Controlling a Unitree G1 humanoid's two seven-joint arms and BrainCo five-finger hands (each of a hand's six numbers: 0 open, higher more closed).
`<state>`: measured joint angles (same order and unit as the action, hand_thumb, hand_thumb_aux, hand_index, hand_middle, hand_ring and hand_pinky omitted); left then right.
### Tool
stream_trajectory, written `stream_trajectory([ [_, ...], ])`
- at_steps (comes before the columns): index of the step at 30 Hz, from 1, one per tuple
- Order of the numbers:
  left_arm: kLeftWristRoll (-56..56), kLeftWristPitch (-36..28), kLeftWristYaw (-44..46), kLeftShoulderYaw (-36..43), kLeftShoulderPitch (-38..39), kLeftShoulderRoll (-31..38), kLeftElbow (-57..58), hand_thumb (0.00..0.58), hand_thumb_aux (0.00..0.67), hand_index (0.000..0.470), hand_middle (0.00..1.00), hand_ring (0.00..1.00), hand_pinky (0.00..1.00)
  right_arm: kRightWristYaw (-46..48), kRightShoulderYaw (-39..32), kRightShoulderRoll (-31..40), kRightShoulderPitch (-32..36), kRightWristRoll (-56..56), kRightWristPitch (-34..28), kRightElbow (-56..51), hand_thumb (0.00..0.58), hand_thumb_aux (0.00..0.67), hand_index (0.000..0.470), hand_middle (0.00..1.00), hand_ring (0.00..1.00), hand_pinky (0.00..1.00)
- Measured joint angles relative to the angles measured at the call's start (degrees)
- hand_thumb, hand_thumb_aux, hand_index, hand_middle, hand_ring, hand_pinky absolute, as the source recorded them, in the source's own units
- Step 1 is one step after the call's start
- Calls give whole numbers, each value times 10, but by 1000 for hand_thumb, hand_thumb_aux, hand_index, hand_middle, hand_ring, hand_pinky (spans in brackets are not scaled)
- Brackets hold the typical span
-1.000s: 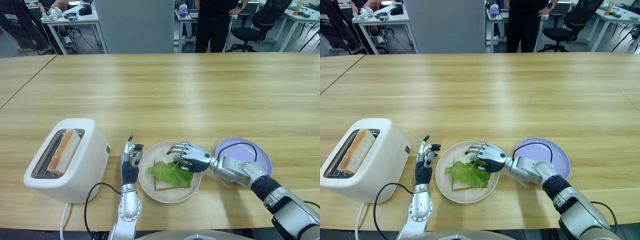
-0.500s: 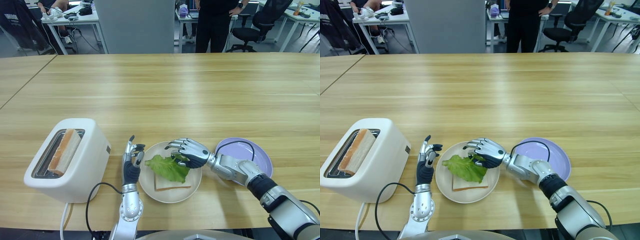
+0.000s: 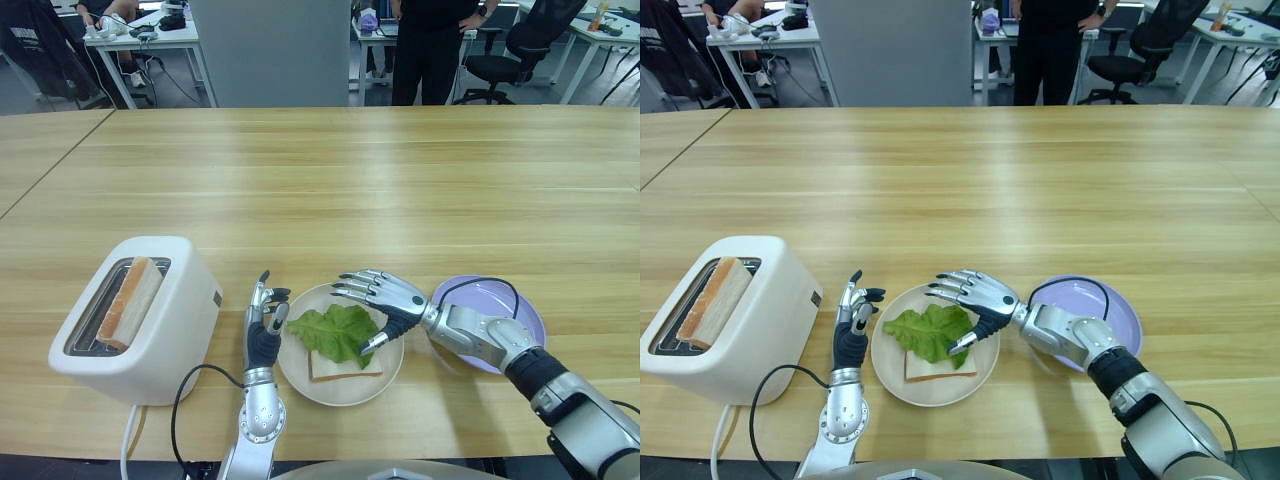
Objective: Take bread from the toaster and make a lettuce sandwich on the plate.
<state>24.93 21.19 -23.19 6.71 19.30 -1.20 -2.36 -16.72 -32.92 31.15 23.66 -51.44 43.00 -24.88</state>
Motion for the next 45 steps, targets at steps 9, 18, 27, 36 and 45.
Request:
stream_trajectory([
  [9, 169, -134, 102, 7, 48, 11, -337, 0, 0, 0, 333, 333, 333, 346, 93, -70, -251, 723, -318, 313, 0, 0, 0, 384, 384, 384],
  [18, 259, -243, 218, -232, 67, 113, -513, 0, 0, 0, 231, 231, 231, 313, 177, -134, -342, 781, -413, 384, 0, 0, 0, 482, 482, 482],
  [27, 259, -267, 237, -453, 179, 172, -455, 0, 0, 0, 216, 216, 216, 299, 220, -159, -377, 725, -414, 384, 0, 0, 0, 478, 478, 478],
  [36, 247, -230, 245, -430, 240, 164, -369, 0, 0, 0, 212, 212, 212, 304, 240, -178, -381, 696, -414, 389, 0, 0, 0, 482, 482, 482],
  [45, 243, -225, 230, -410, 234, 156, -347, 526, 465, 319, 212, 212, 212, 311, 250, -184, -380, 672, -414, 386, 0, 0, 0, 475, 475, 475],
])
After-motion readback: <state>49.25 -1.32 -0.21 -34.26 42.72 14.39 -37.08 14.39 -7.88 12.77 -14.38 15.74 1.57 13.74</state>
